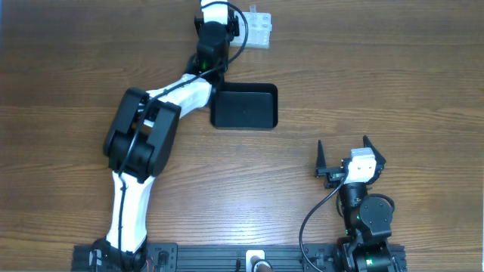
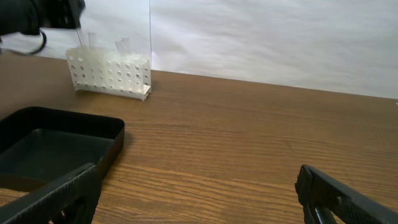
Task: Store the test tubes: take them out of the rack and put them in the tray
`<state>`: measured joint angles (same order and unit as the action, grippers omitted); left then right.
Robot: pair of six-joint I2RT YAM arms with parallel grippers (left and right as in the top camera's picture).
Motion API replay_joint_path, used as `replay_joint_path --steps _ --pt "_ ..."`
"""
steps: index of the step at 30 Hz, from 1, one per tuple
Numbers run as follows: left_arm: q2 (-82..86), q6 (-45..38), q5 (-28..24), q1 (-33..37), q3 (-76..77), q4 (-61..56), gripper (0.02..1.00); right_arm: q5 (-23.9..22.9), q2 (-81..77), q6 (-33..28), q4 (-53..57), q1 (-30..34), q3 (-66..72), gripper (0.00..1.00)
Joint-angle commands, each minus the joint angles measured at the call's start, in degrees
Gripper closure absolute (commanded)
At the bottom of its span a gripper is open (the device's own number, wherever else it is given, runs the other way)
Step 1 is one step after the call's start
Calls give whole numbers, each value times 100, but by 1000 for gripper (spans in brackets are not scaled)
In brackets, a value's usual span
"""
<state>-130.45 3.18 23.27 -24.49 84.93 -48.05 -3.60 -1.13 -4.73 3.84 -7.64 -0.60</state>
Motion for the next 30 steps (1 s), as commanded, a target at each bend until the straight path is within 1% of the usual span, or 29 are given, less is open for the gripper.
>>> replay_joint_path --steps 1,7,10,13,16,19,21,22,27,30 --pt "446 -24 131 76 76 -33 899 -72 4 -7 9 15 28 9" --pt "839 -26 131 83 76 44 886 -72 4 -7 9 15 28 9" --pt "1095 -24 129 70 76 396 897 -72 4 -7 9 15 28 9" --pt "1381 -20 129 0 76 1021 919 -72 4 -7 9 15 28 9" --pt "1665 46 127 -105 74 1799 934 -72 4 -7 9 15 28 9" --pt "1930 433 122 -221 74 2577 943 -72 4 -7 9 15 28 9" --pt "2109 708 114 -313 74 3217 978 -72 4 -7 9 15 28 9" --pt "2194 791 103 -358 74 3550 976 -72 4 -7 9 15 28 7" --pt "2579 800 33 -629 74 5418 976 -72 4 -7 9 15 28 9" --pt "2677 802 -61 -785 74 6186 978 -72 4 -7 9 15 28 9"
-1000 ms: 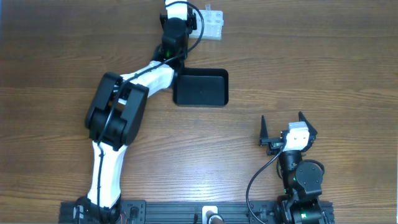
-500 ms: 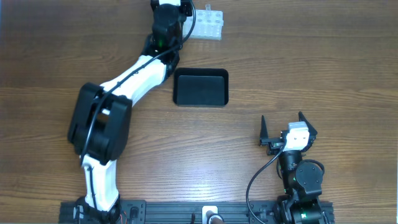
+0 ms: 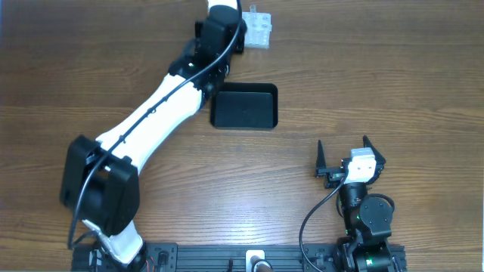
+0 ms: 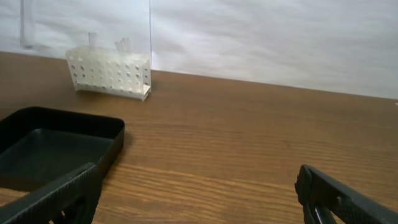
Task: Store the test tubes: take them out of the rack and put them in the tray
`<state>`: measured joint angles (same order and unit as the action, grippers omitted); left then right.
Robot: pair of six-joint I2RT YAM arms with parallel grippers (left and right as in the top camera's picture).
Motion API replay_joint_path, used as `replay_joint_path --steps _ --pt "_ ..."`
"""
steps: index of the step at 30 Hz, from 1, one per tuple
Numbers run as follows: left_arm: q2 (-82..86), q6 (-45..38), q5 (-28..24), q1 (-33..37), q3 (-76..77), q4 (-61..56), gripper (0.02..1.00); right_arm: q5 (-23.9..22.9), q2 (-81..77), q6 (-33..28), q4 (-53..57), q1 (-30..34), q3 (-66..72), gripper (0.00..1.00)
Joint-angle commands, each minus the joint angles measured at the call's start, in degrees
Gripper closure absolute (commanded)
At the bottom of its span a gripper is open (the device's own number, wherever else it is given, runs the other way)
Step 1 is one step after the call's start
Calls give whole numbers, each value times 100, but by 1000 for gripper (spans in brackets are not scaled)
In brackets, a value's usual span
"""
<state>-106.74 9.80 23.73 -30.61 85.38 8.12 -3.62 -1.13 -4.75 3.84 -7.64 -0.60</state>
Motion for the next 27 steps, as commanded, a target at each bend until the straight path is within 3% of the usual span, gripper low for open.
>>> replay_joint_path --steps 1,5,12,23,27 --pt "317 140 -170 -214 28 776 976 -70 4 -4 9 15 28 7" --pt "326 195 -540 -330 28 1521 978 -70 4 -4 9 15 28 7" --pt "284 1021 -645 -249 24 2597 978 -70 4 -4 9 15 28 9" --pt "-393 1023 -1008 -188 22 2267 954 -70 4 -4 9 15 28 7" --pt "-573 1023 -1091 -101 22 2229 897 -70 4 -4 9 15 28 9"
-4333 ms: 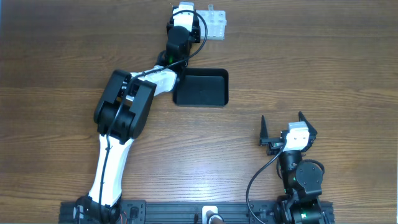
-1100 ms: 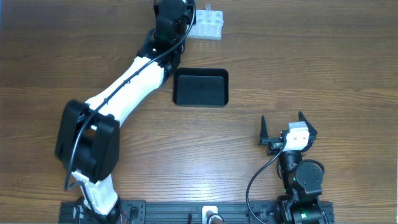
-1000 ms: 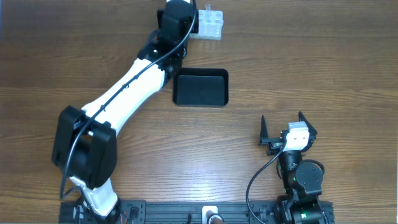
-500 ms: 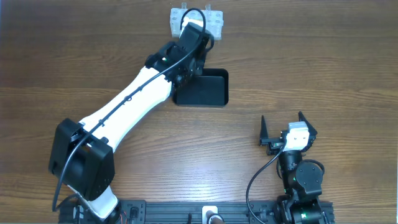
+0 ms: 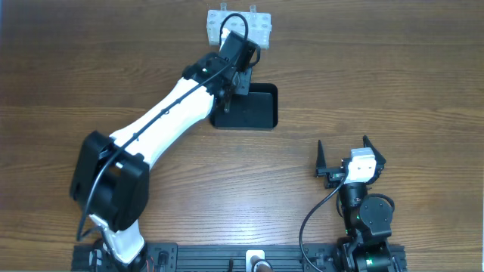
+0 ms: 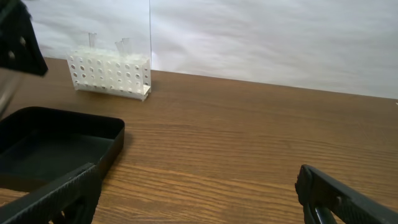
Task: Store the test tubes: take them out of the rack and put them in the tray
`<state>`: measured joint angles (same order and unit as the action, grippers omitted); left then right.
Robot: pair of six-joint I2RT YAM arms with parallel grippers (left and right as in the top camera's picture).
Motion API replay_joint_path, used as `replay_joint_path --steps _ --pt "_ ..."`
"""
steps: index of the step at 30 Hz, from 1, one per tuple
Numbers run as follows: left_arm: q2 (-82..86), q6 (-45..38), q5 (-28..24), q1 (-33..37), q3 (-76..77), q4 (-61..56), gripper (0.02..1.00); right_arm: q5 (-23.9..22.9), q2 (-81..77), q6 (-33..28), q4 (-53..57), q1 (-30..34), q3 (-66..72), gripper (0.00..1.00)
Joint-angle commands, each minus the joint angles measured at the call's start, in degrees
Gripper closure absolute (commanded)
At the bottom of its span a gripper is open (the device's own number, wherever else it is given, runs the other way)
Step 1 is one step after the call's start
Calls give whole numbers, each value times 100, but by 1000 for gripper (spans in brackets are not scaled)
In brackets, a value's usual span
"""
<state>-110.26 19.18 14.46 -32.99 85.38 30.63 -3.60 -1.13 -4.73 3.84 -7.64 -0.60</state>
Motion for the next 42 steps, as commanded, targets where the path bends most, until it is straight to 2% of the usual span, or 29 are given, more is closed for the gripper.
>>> replay_joint_path --steps 1,5,12,19,29,32,34,39,42 --pt "-260 85 -164 162 22 -20 897 -72 4 -7 9 15 28 7" --pt "-389 83 -227 262 22 -22 897 -72 4 -7 9 15 28 9" --pt "-678 85 -656 361 22 -20 904 -72 4 -7 9 15 28 7" --pt "-710 83 -656 361 22 52 895 -72 4 -7 11 15 28 7" --pt "-732 83 -699 361 9 286 820 -72 4 -7 9 15 28 9" --pt "-748 83 -710 361 9 284 766 -72 4 -7 11 15 28 9" --pt "-752 83 -721 361 9 284 693 -72 4 -7 9 15 28 7" --pt "-745 83 -715 367 9 138 393 -72 4 -7 9 15 28 9" --pt "-680 81 -691 372 9 -251 292 -72 4 -7 11 15 28 9"
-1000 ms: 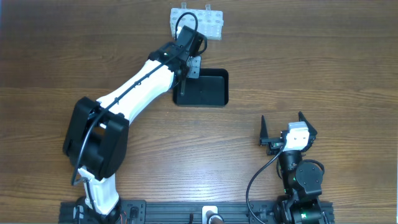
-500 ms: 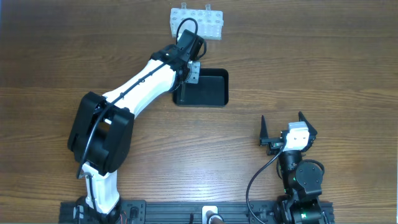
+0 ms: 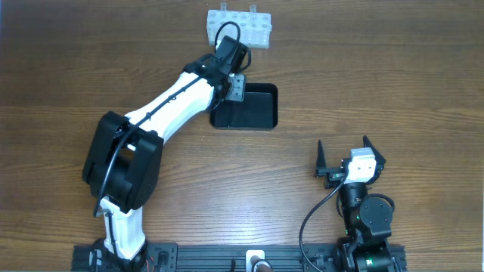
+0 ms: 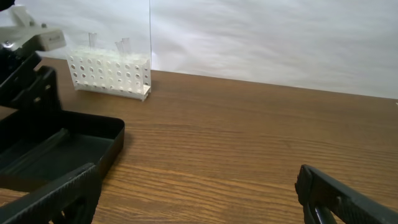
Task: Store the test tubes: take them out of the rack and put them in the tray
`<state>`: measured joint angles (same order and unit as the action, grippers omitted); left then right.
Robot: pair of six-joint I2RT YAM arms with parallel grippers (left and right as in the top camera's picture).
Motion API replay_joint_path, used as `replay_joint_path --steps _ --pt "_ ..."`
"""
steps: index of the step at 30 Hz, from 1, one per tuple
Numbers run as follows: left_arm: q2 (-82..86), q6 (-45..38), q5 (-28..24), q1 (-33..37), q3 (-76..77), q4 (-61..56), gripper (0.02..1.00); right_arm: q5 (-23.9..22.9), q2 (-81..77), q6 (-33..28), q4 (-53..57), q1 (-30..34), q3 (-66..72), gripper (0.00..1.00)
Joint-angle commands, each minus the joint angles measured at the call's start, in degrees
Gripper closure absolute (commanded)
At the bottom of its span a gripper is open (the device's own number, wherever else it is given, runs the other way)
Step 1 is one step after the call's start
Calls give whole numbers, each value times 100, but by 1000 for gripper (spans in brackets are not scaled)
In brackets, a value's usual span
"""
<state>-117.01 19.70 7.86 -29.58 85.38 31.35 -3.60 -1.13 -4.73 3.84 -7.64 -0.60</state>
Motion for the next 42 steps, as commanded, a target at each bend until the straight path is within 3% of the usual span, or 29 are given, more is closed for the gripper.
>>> replay_joint_path --steps 1,5,12,15,21,26,32,35,42 --pt "26 28 4 31 9 -490 281 -72 4 -7 9 15 28 9" --pt "205 28 352 31 9 -1414 270 -72 4 -7 9 15 28 9" --pt "280 7 1963 33 9 -3285 218 -72 4 -7 9 15 28 9" --pt "280 7 2337 92 9 -3716 176 -72 4 -7 11 15 28 9" --pt "44 4 2334 319 9 -4699 156 -72 4 -7 9 15 28 9" --pt "-286 2 2330 396 9 -5427 20 -72 4 -7 9 15 28 9" --pt "-634 -485 2282 380 9 -6008 20 -72 4 -7 11 15 28 9" --pt "-787 -1047 1952 365 15 -6310 18 -72 4 -7 9 15 28 9" --pt "-1099 -1508 1318 450 59 -6555 23 -72 4 -7 9 15 28 9"
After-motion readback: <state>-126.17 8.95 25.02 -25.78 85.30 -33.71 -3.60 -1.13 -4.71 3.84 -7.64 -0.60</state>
